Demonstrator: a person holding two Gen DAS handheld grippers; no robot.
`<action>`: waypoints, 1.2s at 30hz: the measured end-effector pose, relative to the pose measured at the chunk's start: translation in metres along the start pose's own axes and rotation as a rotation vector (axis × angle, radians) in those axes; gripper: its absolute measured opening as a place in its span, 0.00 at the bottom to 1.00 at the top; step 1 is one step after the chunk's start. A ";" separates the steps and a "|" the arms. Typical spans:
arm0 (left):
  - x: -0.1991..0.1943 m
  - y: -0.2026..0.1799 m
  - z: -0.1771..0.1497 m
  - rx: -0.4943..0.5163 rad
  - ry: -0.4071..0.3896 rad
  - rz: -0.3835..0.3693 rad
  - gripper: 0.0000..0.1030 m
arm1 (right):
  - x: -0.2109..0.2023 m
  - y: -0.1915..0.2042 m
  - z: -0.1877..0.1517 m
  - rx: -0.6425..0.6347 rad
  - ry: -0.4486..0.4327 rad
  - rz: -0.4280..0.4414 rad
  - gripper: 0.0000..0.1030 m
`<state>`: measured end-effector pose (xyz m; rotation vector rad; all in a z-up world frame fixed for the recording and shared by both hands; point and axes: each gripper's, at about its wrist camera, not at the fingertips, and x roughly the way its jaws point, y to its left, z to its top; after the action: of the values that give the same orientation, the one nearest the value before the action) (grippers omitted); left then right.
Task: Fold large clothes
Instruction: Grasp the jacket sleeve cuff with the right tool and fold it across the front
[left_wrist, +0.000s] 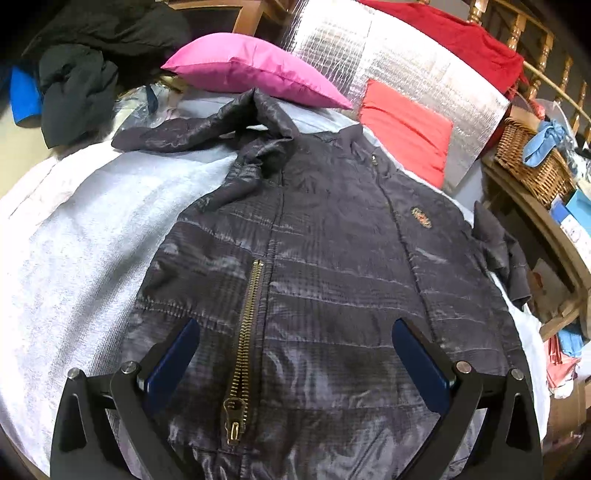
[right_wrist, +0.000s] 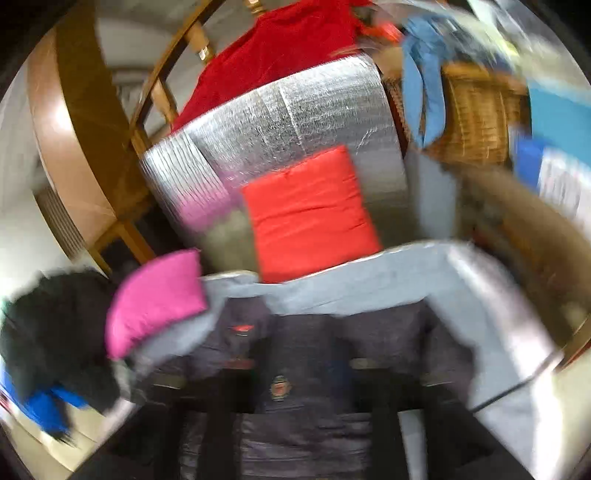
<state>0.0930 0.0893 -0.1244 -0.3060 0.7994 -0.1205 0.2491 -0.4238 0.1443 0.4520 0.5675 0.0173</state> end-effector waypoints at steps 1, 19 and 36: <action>-0.001 0.000 0.000 0.005 -0.002 -0.001 1.00 | 0.011 -0.014 -0.018 0.071 0.029 0.032 1.00; 0.023 -0.021 -0.009 0.098 0.034 0.054 1.00 | 0.123 -0.261 -0.207 1.041 -0.030 0.361 1.00; 0.024 -0.027 -0.013 0.132 0.034 0.067 1.00 | 0.121 -0.261 -0.152 0.793 -0.031 0.120 0.07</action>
<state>0.1006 0.0556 -0.1403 -0.1522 0.8302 -0.1151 0.2440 -0.5808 -0.1406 1.2552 0.5014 -0.1039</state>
